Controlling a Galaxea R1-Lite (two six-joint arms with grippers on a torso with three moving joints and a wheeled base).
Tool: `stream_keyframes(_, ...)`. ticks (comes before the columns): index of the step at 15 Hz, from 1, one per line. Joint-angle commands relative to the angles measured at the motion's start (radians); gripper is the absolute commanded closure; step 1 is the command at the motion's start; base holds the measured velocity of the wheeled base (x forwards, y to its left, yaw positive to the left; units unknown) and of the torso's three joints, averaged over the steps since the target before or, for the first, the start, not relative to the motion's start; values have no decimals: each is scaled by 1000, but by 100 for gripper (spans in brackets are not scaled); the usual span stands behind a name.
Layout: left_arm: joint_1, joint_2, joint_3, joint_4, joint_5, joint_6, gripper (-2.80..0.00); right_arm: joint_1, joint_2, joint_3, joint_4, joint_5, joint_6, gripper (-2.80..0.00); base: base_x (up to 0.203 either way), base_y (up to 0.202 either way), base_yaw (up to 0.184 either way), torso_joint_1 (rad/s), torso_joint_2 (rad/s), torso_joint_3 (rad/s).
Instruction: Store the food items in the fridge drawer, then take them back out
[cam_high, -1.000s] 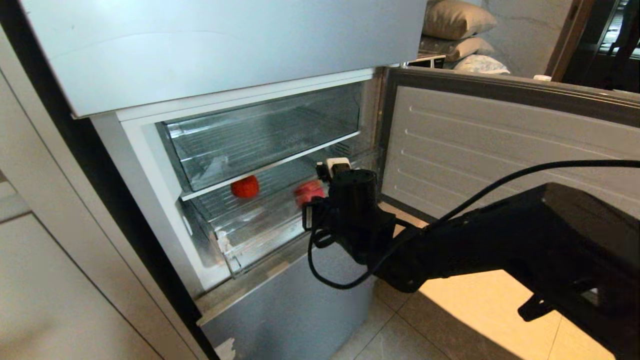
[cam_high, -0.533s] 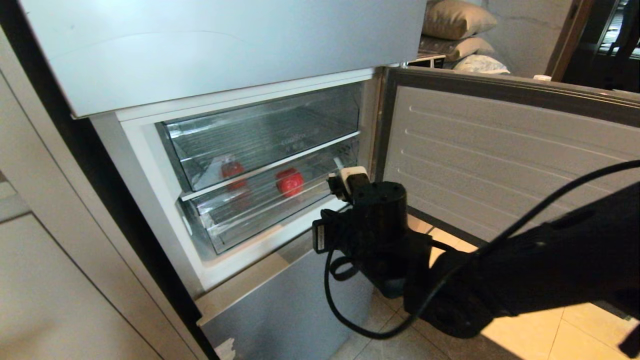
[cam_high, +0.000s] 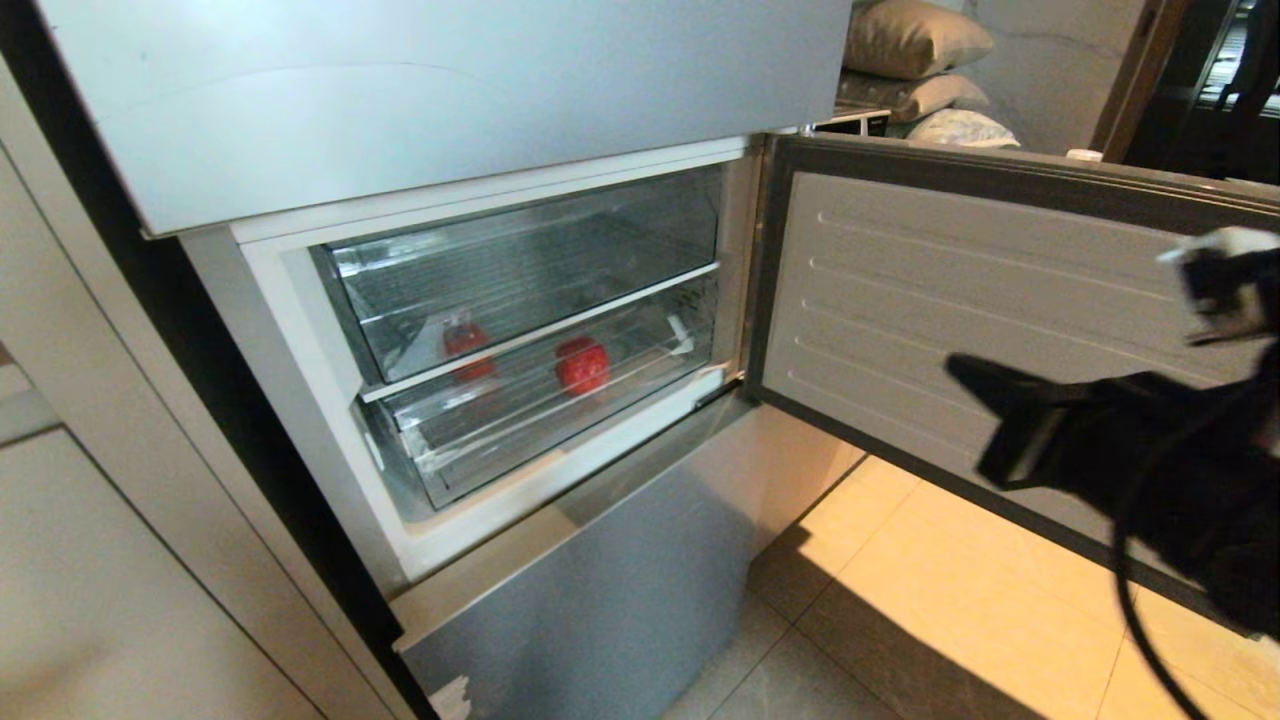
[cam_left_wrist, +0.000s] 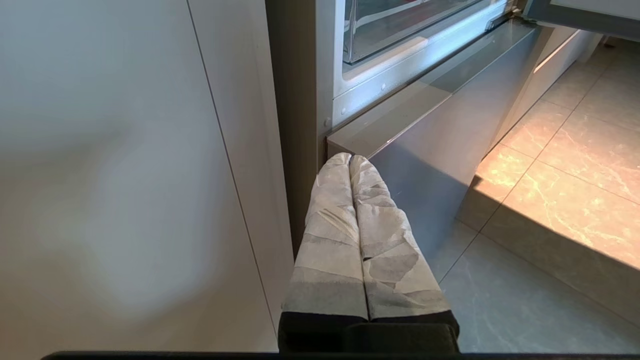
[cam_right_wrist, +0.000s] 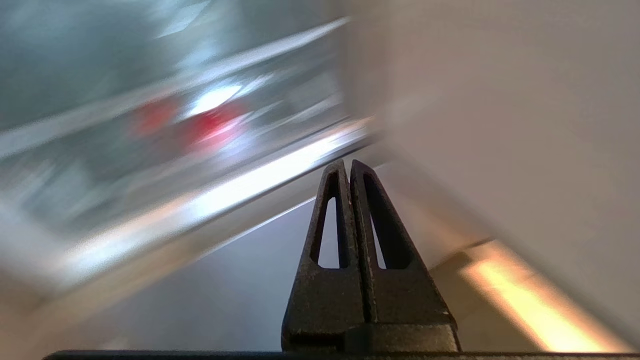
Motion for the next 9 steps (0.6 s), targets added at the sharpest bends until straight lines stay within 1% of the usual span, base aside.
stream_keyframes(1,0,0,0,0,0,0,0,-214,-342,99,29,-13,-1,0,0,0,0,0,0,0)
stream_keyframes(3,0,-1,0,0,0,0,0,-329,-524,180,124,-32,-5,0,0,0,0,0,0,0)
stream_keyframes(5,0,0,0,0,0,0,0,-435,-699,287,267,-4,-27,0,0,0,0,0,0,0)
stream_keyframes(7,0,0,0,0,0,0,0,-557,-863,425,389,108,-112,0,0,0,0,0,0,0)
stream_keyframes(8,0,0,0,0,0,0,0,-597,-939,492,437,157,-157,0,0,0,0,0,0,0)
stream_keyframes(9,0,-1,0,0,0,0,0,-619,-1011,543,482,189,-198,0,0,0,0,0,0,0)
